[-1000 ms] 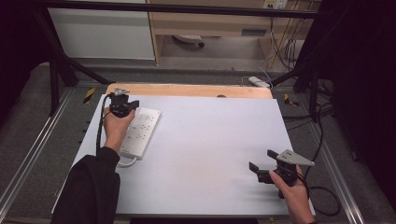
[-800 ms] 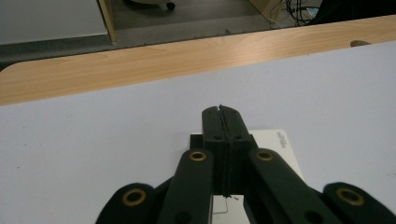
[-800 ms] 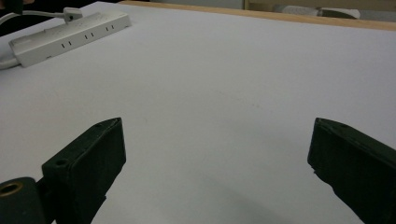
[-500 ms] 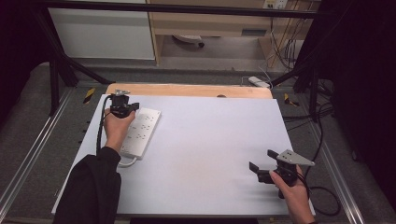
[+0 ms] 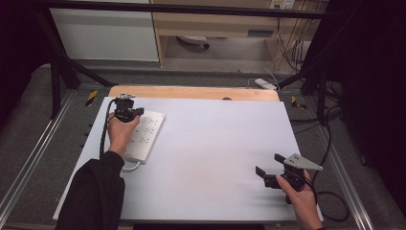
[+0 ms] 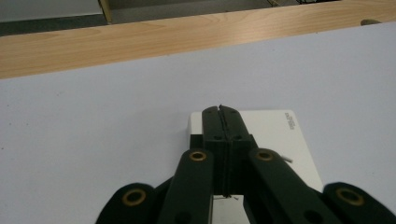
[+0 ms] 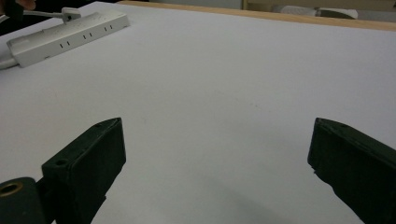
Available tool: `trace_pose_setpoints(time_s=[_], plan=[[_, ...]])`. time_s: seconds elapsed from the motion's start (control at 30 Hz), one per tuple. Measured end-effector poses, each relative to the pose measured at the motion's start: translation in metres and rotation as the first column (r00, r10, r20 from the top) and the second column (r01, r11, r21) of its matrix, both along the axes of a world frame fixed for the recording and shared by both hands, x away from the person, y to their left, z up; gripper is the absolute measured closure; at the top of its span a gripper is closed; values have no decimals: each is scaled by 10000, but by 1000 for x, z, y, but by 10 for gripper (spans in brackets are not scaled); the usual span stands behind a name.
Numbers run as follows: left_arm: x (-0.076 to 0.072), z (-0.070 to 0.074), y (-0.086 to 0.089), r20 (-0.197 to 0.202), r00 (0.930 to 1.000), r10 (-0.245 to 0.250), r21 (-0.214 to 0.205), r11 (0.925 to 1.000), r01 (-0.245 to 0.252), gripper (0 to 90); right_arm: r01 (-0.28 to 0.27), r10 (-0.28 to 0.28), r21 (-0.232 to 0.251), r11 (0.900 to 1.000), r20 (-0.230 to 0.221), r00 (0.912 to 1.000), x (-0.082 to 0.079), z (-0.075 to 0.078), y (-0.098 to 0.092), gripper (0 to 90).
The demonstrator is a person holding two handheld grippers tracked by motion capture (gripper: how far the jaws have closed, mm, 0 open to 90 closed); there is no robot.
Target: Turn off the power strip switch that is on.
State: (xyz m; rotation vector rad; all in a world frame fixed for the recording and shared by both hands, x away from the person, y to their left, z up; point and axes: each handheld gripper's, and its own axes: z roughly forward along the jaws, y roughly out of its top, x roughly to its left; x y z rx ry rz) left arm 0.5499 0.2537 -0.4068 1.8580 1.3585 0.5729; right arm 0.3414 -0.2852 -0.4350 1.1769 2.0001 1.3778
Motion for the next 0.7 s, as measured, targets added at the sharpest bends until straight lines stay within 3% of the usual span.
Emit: trace_pose_setpoints(time_s=[0.23,0.7], plan=[[1,-5,-2,-314,9994,-142,129,9998,146,900,-10,10,-1,10000,13,10000,0,0,0,46],[4,-12,-5,-476,9987,-166,238,9996,178,900,-10,10,39,10000,5,10000,0,0,0,44]])
